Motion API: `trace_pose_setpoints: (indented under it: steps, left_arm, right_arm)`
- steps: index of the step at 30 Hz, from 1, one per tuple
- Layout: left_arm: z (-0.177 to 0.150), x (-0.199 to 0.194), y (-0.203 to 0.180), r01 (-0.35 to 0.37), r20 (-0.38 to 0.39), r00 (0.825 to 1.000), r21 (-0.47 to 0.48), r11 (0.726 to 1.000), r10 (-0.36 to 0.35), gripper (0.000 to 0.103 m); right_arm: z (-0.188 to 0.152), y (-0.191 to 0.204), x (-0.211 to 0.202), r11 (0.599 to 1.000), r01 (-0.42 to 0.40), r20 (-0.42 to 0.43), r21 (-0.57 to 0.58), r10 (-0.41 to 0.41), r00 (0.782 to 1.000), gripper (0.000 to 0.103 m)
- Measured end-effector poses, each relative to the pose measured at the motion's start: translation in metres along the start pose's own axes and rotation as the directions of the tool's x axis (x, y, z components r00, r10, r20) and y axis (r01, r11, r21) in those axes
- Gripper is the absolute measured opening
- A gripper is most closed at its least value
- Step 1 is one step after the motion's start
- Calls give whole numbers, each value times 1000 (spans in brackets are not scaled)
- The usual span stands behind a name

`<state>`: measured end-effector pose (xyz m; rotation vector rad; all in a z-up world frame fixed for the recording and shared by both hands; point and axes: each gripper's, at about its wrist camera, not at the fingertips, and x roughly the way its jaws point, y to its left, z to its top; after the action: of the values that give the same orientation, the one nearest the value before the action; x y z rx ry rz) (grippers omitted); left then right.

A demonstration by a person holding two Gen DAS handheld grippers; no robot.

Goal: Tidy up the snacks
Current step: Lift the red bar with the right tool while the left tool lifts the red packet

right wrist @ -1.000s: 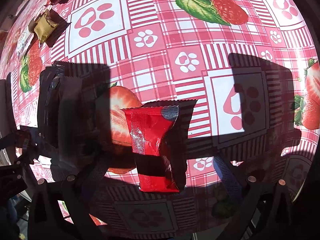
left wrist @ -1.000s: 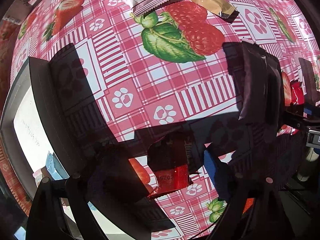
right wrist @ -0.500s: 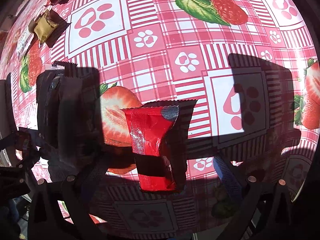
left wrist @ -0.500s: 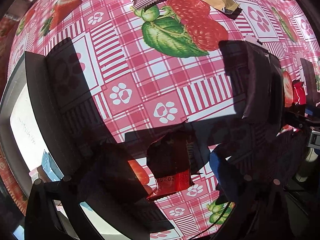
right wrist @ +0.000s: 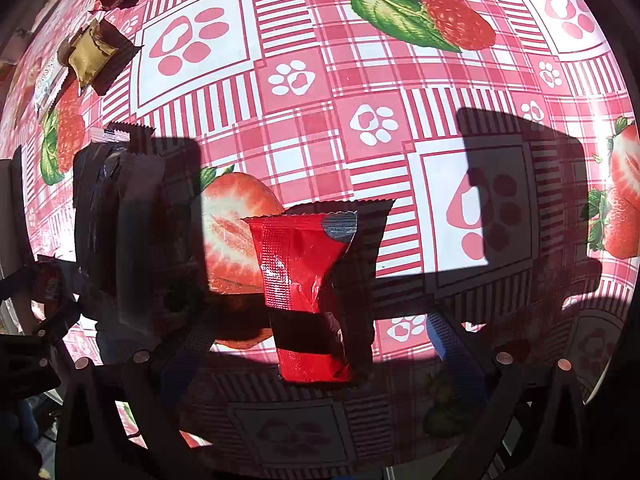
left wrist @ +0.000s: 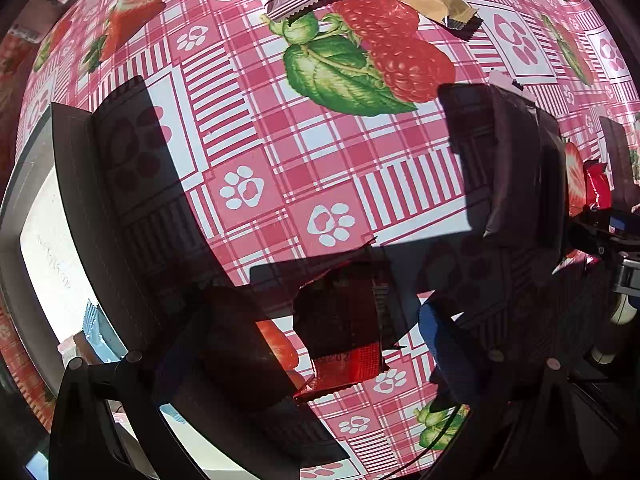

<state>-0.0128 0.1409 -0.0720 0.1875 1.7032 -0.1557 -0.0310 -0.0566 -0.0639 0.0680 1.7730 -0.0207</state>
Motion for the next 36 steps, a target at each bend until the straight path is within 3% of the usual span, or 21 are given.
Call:
trace_pose_setpoints:
  steps: [36]
  left_arm:
    - [-2, -1, 1, 0, 6, 1000, -3, 1000, 0, 103]
  right_arm:
    - [-1, 0, -1, 1000, 1, 7, -2, -1, 1000, 103]
